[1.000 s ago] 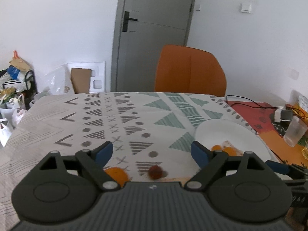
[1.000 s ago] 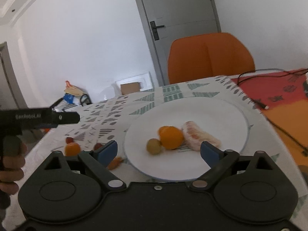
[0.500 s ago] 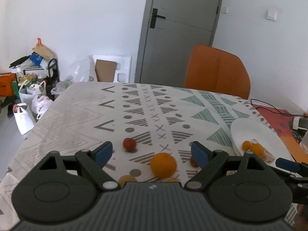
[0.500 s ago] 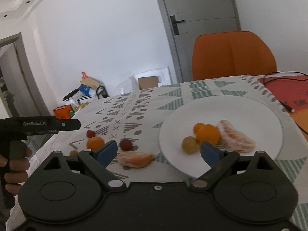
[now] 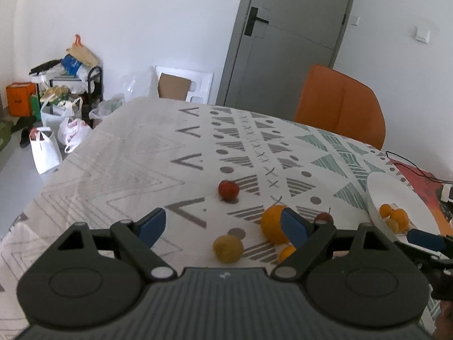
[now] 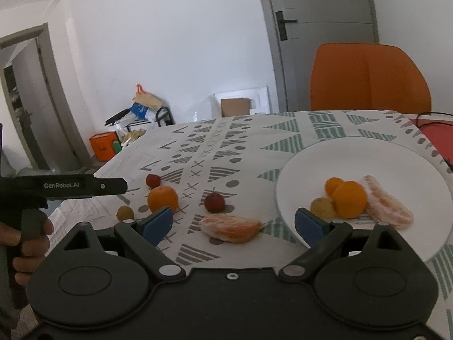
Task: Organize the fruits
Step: 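Grasp another yellow-brown fruit with the left gripper while the right approaches a red apple, then grasp the small red apple with the right gripper, then carry both fruits onto the white plate and open both grippers, then move the left gripper toward the orange mandarin while the right moves toward the peeled mandarin, then close the right gripper around the peeled mandarin on the cloth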
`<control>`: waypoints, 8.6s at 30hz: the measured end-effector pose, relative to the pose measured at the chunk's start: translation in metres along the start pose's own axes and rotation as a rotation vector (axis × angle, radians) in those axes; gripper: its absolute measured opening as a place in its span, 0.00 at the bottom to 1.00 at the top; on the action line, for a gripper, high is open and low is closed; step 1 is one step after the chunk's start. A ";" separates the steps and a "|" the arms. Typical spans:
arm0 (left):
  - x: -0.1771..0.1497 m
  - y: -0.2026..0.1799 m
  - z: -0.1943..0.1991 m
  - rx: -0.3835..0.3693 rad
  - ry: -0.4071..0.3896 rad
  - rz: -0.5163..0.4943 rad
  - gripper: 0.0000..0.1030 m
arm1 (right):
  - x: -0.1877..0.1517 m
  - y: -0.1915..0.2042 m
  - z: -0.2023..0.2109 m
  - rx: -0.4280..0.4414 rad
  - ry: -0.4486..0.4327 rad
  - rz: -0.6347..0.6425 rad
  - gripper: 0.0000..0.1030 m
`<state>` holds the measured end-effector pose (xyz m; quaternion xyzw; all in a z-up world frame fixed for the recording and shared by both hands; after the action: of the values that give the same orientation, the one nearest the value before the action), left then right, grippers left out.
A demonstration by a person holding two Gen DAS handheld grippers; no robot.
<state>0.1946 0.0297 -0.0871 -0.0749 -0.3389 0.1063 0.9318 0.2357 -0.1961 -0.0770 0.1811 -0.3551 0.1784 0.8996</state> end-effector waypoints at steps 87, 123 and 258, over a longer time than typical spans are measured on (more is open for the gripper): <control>0.017 -0.096 -0.010 -0.150 -0.024 -0.169 0.25 | 0.005 -0.115 0.033 -0.123 -0.113 -0.227 0.22; 0.027 -0.231 -0.050 -0.148 0.014 -0.398 0.28 | -0.012 -0.169 0.043 -0.100 -0.191 -0.331 0.36; -0.013 0.014 -0.007 -0.053 0.050 -0.027 0.91 | 0.000 0.025 -0.044 -0.075 0.094 0.038 0.09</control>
<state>0.1876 0.0398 -0.1033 -0.0976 -0.3193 0.0827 0.9390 0.2497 -0.1540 -0.1023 0.1316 -0.3222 0.1903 0.9179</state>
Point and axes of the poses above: each gripper's, at about its wrist camera, not at the fingertips, and z roughly against the way its jaws point, y to its left, x to its top, the point moved 7 cm from there along -z, roughly the way its jaws point, and after that the axes turned 14 degrees about y, right-handed, at the moved point
